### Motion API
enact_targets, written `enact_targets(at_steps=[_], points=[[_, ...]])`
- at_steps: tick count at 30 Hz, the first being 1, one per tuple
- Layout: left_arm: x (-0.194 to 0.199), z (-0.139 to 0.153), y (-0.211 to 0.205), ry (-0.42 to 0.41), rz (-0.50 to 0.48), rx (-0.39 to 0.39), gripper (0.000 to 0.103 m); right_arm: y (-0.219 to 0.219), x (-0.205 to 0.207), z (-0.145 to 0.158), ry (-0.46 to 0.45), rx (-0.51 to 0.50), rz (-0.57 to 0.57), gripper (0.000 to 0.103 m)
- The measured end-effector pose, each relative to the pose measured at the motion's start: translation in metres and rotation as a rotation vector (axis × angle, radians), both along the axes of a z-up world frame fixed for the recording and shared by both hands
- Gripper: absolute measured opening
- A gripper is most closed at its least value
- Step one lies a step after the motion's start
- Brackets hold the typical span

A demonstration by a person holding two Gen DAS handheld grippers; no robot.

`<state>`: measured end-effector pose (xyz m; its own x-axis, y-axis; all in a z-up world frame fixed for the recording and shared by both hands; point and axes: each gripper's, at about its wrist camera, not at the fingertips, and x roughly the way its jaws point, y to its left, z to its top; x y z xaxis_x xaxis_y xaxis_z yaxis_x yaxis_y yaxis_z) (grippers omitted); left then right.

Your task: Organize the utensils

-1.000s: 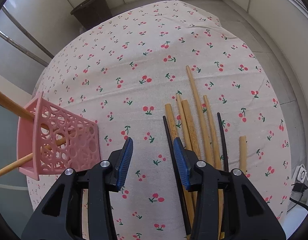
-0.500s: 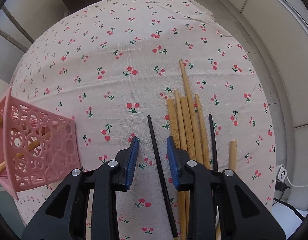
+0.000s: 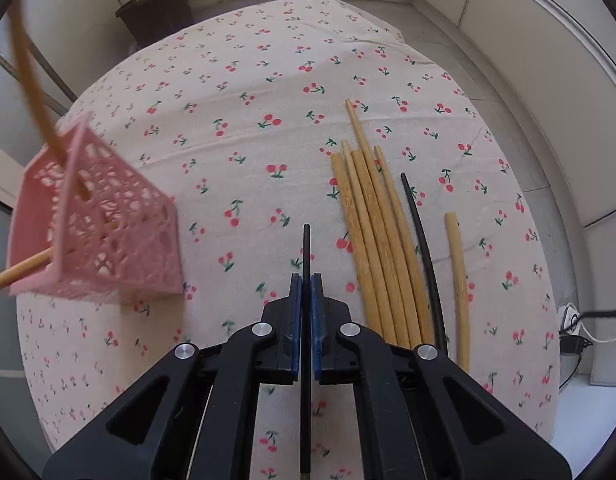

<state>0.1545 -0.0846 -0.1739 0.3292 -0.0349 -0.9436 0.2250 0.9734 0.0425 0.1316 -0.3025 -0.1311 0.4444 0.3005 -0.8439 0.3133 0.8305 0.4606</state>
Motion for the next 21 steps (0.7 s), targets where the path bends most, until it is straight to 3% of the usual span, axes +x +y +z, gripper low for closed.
enact_targets(at_steps=[3,5,7,9,14,18,21], points=[[-0.023,0.032,0.017,-0.049,0.005,-0.047,0.004,0.025,0.011,-0.005,-0.013,-0.056,0.074,0.093],[-0.043,0.055,0.028,-0.087,0.009,-0.091,0.004,0.039,0.019,-0.010,-0.010,-0.095,0.117,0.085],[-0.063,0.072,0.042,-0.119,0.014,-0.137,0.004,0.052,0.028,-0.020,0.008,-0.100,0.156,0.065],[-0.080,0.087,0.053,-0.154,0.018,-0.171,0.004,0.058,0.034,-0.028,0.018,-0.087,0.163,0.062],[-0.099,0.101,0.058,-0.203,0.009,-0.208,0.004,0.071,0.042,-0.038,0.023,-0.089,0.174,0.051],[-0.108,0.112,0.067,-0.226,-0.008,-0.231,0.004,0.085,0.047,-0.042,0.020,-0.141,0.191,0.037],[-0.110,0.120,0.080,-0.236,0.012,-0.254,0.004,0.096,0.052,-0.050,0.036,-0.187,0.206,0.033]])
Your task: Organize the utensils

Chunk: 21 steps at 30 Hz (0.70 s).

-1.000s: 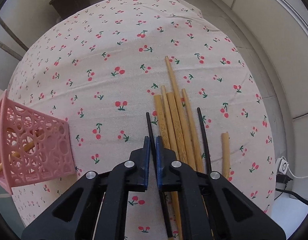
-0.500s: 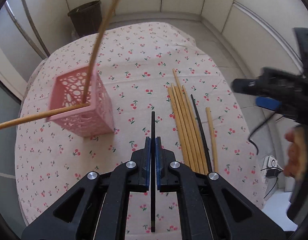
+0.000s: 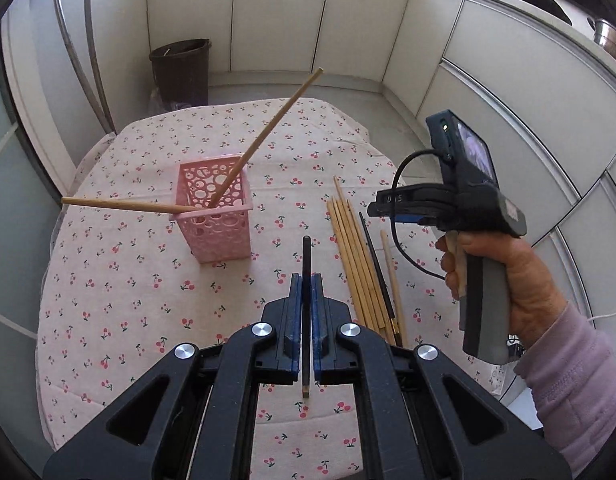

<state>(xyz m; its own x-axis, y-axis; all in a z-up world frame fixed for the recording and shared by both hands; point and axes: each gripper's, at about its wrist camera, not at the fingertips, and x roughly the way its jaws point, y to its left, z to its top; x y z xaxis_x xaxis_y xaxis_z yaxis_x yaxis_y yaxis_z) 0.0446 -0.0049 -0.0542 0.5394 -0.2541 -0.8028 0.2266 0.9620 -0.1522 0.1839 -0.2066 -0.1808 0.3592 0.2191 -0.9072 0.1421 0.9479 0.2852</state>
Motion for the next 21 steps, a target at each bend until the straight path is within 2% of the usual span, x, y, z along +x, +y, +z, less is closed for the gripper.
enact_targets(at_steps=[2,7,10,15,21], points=[[0.000,0.004,0.006,-0.007,0.006,-0.013,0.004,0.006,0.001,-0.004,0.007,-0.044,0.013,0.033],[-0.004,0.012,0.019,-0.013,0.014,-0.034,0.004,0.017,0.006,-0.012,0.015,-0.121,0.030,0.023],[-0.009,0.019,0.026,-0.031,0.015,-0.044,0.004,0.023,0.011,-0.017,0.019,-0.161,0.038,0.020],[-0.011,0.023,0.034,-0.039,0.023,-0.048,0.004,0.030,0.016,-0.020,0.018,-0.184,0.042,0.018],[-0.012,0.023,0.037,-0.040,0.026,-0.056,0.004,0.023,0.017,-0.017,0.021,-0.160,0.015,0.017]])
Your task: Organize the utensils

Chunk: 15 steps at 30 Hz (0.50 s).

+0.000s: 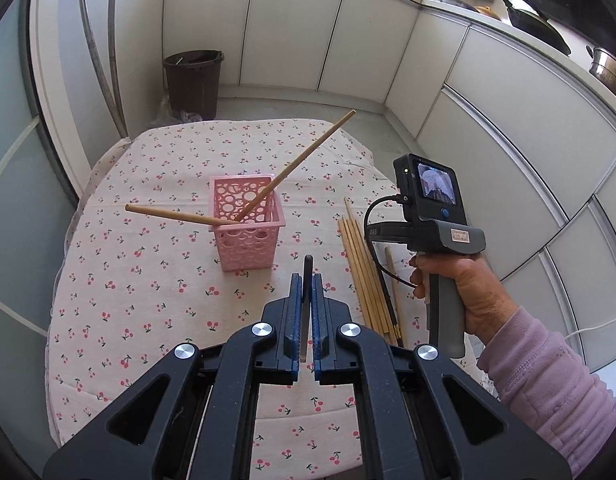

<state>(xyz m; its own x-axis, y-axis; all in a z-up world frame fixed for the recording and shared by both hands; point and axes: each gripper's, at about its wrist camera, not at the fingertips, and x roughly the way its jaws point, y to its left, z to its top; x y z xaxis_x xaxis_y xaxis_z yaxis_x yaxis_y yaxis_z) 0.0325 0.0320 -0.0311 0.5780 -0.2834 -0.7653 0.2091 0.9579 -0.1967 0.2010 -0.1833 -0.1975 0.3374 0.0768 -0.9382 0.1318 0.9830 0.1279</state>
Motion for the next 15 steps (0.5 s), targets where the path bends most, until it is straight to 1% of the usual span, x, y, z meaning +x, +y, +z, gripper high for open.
enact_targets(at_steps=[4,8,10,13,15], points=[[0.001,-0.002,0.001,0.008,-0.002,0.000,0.004,-0.004,0.003,0.003,-0.004,0.012,-0.004,0.017],[0.002,-0.003,0.001,0.014,-0.006,0.001,0.004,0.001,0.006,-0.009,0.039,-0.002,0.010,0.016],[0.002,-0.002,0.002,0.010,-0.004,0.000,0.004,0.007,0.007,-0.008,0.026,-0.039,0.029,0.014],[0.002,-0.001,0.003,0.007,0.000,0.001,0.004,0.011,0.007,-0.008,0.012,-0.049,0.036,0.004],[0.002,-0.002,0.004,0.007,0.004,0.000,0.004,0.010,0.007,-0.007,0.006,-0.043,0.032,0.004]])
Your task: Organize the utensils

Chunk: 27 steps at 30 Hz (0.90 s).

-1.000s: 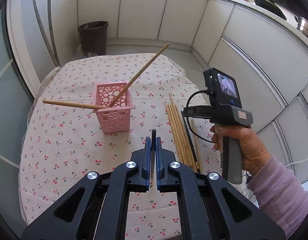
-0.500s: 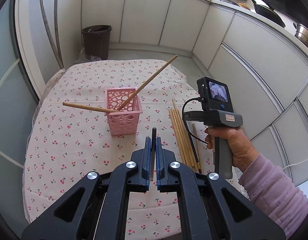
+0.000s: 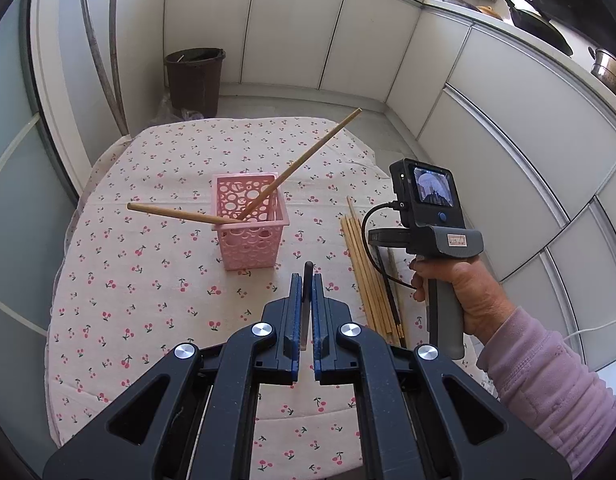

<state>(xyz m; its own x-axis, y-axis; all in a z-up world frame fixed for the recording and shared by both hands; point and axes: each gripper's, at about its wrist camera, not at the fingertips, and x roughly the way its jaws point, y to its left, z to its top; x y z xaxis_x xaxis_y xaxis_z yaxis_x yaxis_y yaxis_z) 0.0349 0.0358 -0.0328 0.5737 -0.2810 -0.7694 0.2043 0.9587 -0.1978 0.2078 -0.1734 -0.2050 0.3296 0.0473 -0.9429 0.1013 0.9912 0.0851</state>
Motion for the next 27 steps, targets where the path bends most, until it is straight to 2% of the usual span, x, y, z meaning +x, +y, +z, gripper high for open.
enact_targets(at_steps=[5,13,24,27], points=[[-0.001,0.003,0.003,-0.011,0.009,-0.005,0.004,-0.005,-0.008,0.014,-0.053,0.008,-0.015,0.004],[-0.006,0.013,0.009,-0.055,0.023,-0.009,0.004,-0.014,-0.041,0.067,-0.179,0.041,0.024,0.004],[-0.027,0.042,0.023,-0.158,0.030,-0.039,0.004,0.004,-0.126,0.153,-0.360,0.119,0.217,0.004],[-0.031,0.044,0.027,-0.147,0.019,-0.049,0.004,0.012,-0.145,0.170,-0.404,0.168,0.246,0.004]])
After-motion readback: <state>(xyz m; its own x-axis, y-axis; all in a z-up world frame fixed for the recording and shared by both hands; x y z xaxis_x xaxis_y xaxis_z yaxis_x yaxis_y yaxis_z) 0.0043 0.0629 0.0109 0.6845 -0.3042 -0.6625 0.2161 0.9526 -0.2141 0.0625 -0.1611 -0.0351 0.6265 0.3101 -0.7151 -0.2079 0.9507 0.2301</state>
